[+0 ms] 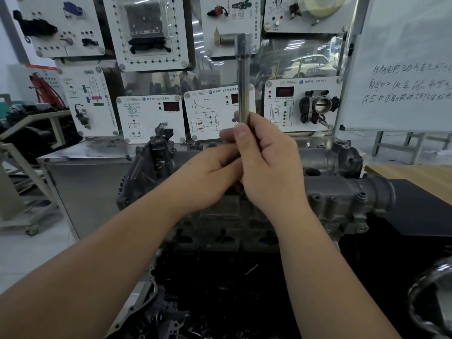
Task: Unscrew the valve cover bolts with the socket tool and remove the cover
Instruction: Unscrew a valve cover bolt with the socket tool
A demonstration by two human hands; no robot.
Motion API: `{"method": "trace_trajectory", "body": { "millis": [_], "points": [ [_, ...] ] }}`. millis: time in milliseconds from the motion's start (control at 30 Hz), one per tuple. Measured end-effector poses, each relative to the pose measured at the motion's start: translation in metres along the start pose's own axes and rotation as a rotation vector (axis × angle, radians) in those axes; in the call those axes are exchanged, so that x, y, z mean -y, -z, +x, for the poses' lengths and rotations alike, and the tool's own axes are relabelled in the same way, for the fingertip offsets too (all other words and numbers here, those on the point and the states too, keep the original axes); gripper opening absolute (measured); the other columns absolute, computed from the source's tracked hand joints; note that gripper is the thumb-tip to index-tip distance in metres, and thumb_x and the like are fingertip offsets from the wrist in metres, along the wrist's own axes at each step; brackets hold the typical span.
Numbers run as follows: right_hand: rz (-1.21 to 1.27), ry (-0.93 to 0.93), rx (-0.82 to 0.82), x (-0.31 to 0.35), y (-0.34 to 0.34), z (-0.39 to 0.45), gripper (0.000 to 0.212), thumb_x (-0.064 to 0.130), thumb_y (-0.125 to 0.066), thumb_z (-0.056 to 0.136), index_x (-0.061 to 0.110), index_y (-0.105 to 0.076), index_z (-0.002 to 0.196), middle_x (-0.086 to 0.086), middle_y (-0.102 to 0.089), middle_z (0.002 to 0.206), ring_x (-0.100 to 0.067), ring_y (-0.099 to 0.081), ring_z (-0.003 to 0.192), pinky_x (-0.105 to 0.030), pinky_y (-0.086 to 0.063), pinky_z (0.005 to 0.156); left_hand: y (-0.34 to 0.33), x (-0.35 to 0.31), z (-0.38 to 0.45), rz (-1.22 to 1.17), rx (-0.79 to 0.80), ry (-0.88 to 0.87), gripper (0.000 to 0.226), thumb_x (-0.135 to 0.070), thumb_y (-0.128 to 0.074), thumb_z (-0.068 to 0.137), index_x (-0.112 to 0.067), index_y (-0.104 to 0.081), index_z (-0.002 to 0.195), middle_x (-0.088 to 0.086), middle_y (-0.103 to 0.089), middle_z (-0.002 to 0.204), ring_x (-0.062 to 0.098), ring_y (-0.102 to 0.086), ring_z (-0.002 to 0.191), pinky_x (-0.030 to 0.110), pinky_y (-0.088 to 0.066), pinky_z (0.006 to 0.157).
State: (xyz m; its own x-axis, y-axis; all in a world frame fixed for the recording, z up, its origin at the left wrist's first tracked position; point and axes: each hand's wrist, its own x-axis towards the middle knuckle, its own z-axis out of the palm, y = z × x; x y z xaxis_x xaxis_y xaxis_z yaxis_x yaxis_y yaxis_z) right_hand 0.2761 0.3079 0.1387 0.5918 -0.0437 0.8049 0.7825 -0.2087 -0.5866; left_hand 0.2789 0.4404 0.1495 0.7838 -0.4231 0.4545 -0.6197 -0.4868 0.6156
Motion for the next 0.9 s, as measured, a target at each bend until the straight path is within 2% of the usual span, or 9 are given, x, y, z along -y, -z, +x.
{"method": "trace_trajectory", "body": {
  "millis": [100, 167, 233, 333, 433, 533, 667, 733, 900],
  "points": [
    [0.044, -0.036, 0.017, 0.001, 0.0, 0.0, 0.024, 0.028, -0.047, 0.104, 0.027, -0.063, 0.121, 0.014, -0.075, 0.097, 0.0, -0.069, 0.099, -0.026, -0.056, 0.088, 0.001, 0.001, 0.0, 0.025, 0.024, 0.007, 0.026, -0.038, -0.045, 0.105, -0.027, -0.068, 0.109, -0.006, -0.074, 0.099, 0.012, -0.071, 0.093, 0.042, -0.058, 0.088],
    [0.1, -0.057, 0.004, 0.001, 0.0, 0.0, 0.027, 0.033, -0.053, 0.101, 0.035, -0.055, 0.128, 0.012, -0.076, 0.095, -0.002, -0.07, 0.097, -0.028, -0.057, 0.088, 0.002, 0.001, 0.0, 0.055, 0.026, -0.012, 0.021, -0.04, -0.046, 0.102, -0.036, -0.067, 0.103, -0.011, -0.074, 0.096, 0.008, -0.071, 0.088, 0.032, -0.059, 0.083],
    [0.11, -0.055, -0.026, 0.002, -0.002, -0.002, 0.022, 0.039, -0.06, 0.096, 0.036, -0.056, 0.117, 0.006, -0.075, 0.089, -0.007, -0.072, 0.089, -0.033, -0.059, 0.081, 0.001, 0.0, -0.001, 0.075, 0.016, -0.027, 0.018, -0.041, -0.047, 0.097, -0.04, -0.065, 0.097, -0.015, -0.074, 0.091, 0.004, -0.07, 0.083, 0.02, -0.056, 0.072],
    [0.122, -0.042, -0.105, 0.004, -0.002, -0.003, 0.004, 0.035, -0.062, 0.096, 0.038, -0.063, 0.095, 0.008, -0.073, 0.087, -0.006, -0.07, 0.085, -0.03, -0.058, 0.078, -0.001, 0.001, -0.001, 0.091, -0.02, -0.029, 0.02, -0.043, -0.051, 0.096, -0.034, -0.066, 0.105, -0.008, -0.074, 0.094, 0.007, -0.069, 0.085, 0.032, -0.055, 0.078],
    [0.065, -0.015, -0.111, 0.005, -0.003, -0.003, 0.023, 0.032, -0.056, 0.1, 0.018, -0.071, 0.089, 0.002, -0.068, 0.083, -0.01, -0.063, 0.075, -0.026, -0.052, 0.067, -0.002, 0.0, -0.002, 0.072, -0.005, 0.009, 0.026, -0.052, -0.045, 0.095, -0.039, -0.066, 0.104, -0.01, -0.074, 0.097, 0.01, -0.071, 0.09, 0.041, -0.058, 0.085],
    [0.07, -0.006, -0.055, 0.006, -0.002, -0.003, 0.03, 0.027, -0.052, 0.103, 0.006, -0.071, 0.094, 0.002, -0.069, 0.082, -0.01, -0.064, 0.077, -0.024, -0.052, 0.069, 0.0, -0.001, -0.004, 0.039, 0.026, 0.007, 0.024, -0.05, -0.045, 0.095, -0.039, -0.067, 0.1, -0.014, -0.074, 0.094, 0.005, -0.071, 0.086, 0.037, -0.059, 0.083],
    [0.095, -0.068, -0.001, 0.007, -0.001, -0.002, 0.028, 0.029, -0.05, 0.105, 0.022, -0.061, 0.13, 0.011, -0.075, 0.088, -0.002, -0.069, 0.095, -0.024, -0.054, 0.088, 0.0, -0.001, -0.003, 0.044, -0.015, -0.031, 0.026, -0.044, -0.051, 0.093, -0.03, -0.071, 0.102, -0.001, -0.075, 0.091, 0.019, -0.072, 0.084, 0.048, -0.059, 0.079],
    [0.108, -0.063, 0.002, 0.007, -0.001, -0.003, 0.024, 0.031, -0.049, 0.104, 0.032, -0.054, 0.128, 0.012, -0.076, 0.093, -0.001, -0.07, 0.098, -0.025, -0.054, 0.088, -0.002, 0.001, -0.001, 0.047, -0.048, -0.046, 0.03, -0.042, -0.054, 0.09, -0.02, -0.071, 0.103, 0.006, -0.074, 0.089, 0.027, -0.07, 0.083, 0.053, -0.057, 0.077],
    [0.108, -0.013, -0.053, 0.011, -0.001, -0.003, 0.016, 0.034, -0.067, 0.095, 0.038, -0.057, 0.107, 0.016, -0.071, 0.093, -0.001, -0.068, 0.091, -0.02, -0.055, 0.079, -0.003, 0.0, -0.001, 0.047, -0.07, -0.079, 0.013, -0.043, -0.056, 0.084, -0.051, -0.065, 0.089, -0.014, -0.073, 0.085, 0.005, -0.069, 0.076, 0.022, -0.056, 0.068]
  ]
}}
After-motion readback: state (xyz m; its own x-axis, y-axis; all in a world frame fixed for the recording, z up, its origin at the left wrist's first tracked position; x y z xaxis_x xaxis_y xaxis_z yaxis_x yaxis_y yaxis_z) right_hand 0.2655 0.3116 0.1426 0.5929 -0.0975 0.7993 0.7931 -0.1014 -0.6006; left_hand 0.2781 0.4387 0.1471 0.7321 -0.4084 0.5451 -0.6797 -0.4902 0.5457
